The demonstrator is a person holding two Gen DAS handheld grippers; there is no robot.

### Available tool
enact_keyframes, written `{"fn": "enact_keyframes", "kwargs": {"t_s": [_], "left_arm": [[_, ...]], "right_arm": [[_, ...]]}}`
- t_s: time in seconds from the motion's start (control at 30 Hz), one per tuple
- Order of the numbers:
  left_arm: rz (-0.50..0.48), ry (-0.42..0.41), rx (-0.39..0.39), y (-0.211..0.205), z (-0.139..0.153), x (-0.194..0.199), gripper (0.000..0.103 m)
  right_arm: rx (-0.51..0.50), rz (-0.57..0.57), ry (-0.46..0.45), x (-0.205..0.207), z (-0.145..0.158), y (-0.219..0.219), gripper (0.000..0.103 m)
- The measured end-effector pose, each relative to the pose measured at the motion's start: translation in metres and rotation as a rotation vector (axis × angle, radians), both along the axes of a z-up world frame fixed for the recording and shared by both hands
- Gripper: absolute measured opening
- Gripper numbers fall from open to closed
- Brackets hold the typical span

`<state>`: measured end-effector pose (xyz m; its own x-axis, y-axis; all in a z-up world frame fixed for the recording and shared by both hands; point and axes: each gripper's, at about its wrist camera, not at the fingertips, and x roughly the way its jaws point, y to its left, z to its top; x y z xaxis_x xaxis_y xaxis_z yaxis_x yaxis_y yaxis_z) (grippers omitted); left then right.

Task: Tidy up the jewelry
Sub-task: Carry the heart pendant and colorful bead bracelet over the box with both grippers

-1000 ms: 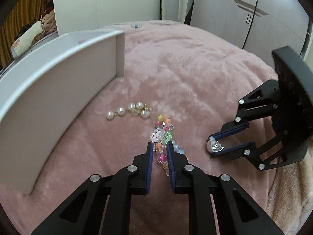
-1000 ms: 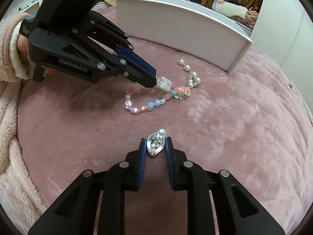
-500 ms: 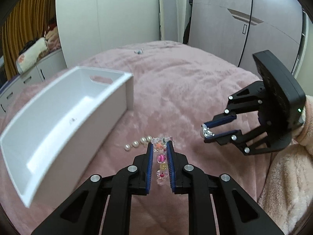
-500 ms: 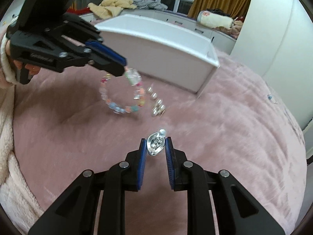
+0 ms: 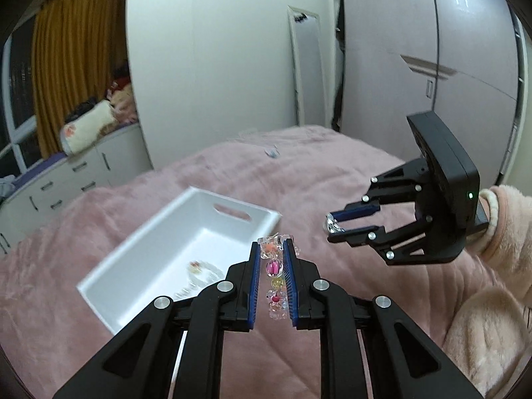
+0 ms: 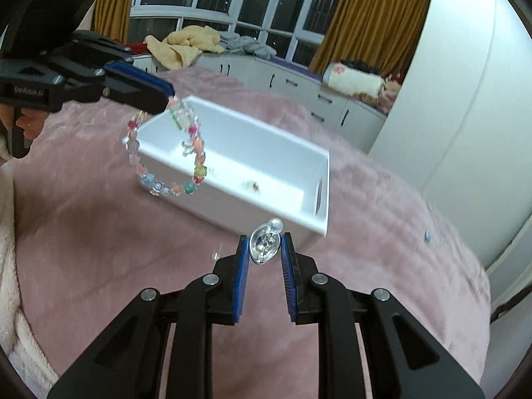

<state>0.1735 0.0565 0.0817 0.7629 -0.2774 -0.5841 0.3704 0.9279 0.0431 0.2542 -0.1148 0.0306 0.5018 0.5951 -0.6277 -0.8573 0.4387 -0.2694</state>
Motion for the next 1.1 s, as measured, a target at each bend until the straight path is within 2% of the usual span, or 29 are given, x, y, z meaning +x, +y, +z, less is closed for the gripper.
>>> {"fn": "enact_keyframes", "kwargs": {"t_s": [0.3, 0.43, 0.53, 0.63, 0.9, 1.1], "left_arm": [[0.11, -0.011, 0.043, 0.046, 0.033, 0.015, 0.019], [0.154, 0.019, 0.026, 0.071, 0.038, 0.029, 0.019], [0.188, 0.04, 0.044, 0.086, 0.034, 0.041, 0.019], [0.22, 0.064, 0.057, 0.099, 0.027, 0.053, 0.019], [0.278, 0.147, 0.086, 0.117, -0.012, 0.077, 0.019], [0.32, 0.198, 0.084, 0.121, -0.045, 0.086, 0.019]], "right_arm": [[0.072, 0.034, 0.008, 0.025, 0.044, 0.035, 0.02], [0.117, 0.042, 0.012, 0.036, 0.058, 0.05, 0.02], [0.123, 0.037, 0.025, 0.046, 0.059, 0.066, 0.02], [0.118, 0.022, 0.064, 0.059, 0.055, 0.08, 0.02], [0.121, -0.104, 0.26, 0.099, 0.019, 0.11, 0.02], [0.087, -0.148, 0.349, 0.103, -0.011, 0.122, 0.02]]}}
